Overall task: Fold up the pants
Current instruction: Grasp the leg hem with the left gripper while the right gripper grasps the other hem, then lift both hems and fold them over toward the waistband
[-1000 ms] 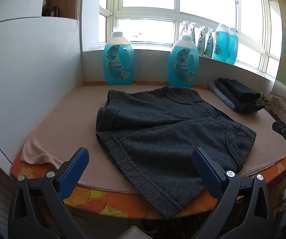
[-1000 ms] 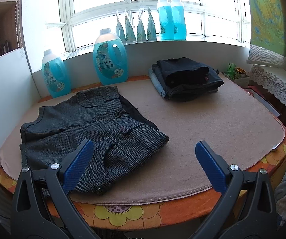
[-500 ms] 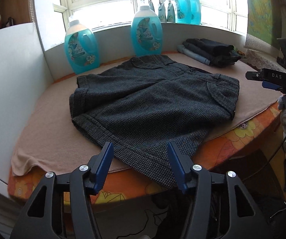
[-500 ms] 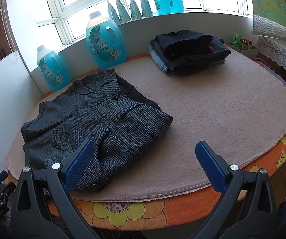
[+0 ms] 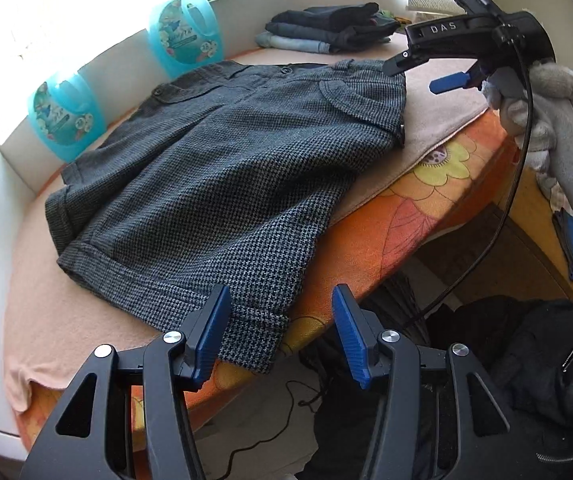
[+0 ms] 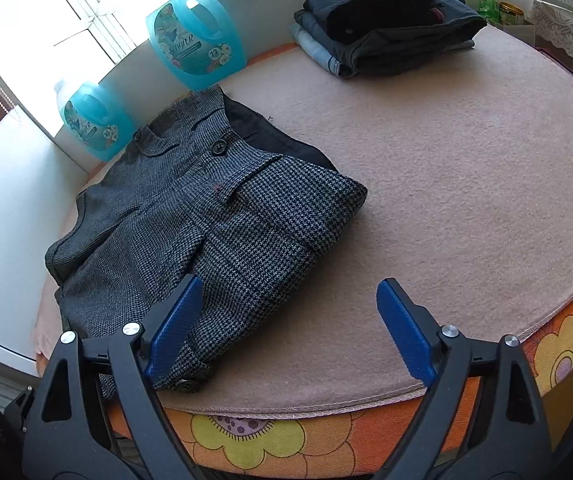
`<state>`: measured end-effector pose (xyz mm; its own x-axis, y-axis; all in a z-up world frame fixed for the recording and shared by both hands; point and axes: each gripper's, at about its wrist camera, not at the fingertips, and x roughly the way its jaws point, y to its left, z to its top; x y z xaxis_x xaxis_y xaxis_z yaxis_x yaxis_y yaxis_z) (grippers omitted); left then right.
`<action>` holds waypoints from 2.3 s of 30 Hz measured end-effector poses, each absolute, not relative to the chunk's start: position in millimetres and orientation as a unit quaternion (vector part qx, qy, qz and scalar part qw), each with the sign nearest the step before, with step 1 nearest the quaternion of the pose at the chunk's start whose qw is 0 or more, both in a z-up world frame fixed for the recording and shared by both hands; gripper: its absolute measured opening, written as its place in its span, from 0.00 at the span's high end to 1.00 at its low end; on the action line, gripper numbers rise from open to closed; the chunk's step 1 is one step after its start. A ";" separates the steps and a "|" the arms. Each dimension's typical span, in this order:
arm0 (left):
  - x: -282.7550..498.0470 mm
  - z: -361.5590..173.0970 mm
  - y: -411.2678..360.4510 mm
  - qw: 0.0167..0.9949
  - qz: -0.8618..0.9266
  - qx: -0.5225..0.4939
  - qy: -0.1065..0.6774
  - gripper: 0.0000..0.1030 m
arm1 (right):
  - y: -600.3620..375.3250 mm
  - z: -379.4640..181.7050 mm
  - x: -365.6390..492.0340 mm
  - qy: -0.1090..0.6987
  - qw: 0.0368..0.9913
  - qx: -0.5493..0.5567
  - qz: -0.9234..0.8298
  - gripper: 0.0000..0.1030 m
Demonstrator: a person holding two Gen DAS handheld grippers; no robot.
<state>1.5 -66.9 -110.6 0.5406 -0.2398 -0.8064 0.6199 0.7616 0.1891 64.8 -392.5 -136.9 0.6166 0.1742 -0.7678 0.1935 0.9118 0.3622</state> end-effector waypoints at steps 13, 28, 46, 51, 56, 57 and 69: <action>10.9 -106.2 -46.9 0.855 -0.273 0.188 0.398 0.90 | -383.6 -147.0 79.1 0.457 0.860 0.229 0.020 0.25; 6.7 -67.3 -7.6 0.892 -0.259 0.112 0.354 0.91 | -380.5 -140.0 84.7 0.438 0.854 0.279 0.035 0.81; 77.0 -10.9 32.3 0.944 -0.195 0.077 0.257 0.99 | -325.5 -45.6 142.7 0.343 0.915 0.203 0.065 0.86; 111.4 -18.7 51.6 0.940 -0.189 0.040 0.281 0.99 | -306.8 -51.2 171.8 0.359 0.913 0.180 0.064 0.87; 107.4 -33.0 50.8 0.925 -0.209 0.041 0.314 0.99 | -306.5 -63.9 181.5 0.371 0.913 0.165 0.049 0.87; 103.5 -36.1 47.9 0.921 -0.215 0.045 0.321 0.99 | -308.5 -66.8 183.2 0.374 0.911 0.167 0.048 0.87; 38.6 -69.2 -21.8 0.858 -0.314 0.089 0.397 0.70 | -301.0 -77.2 197.5 0.389 0.910 0.138 0.029 0.87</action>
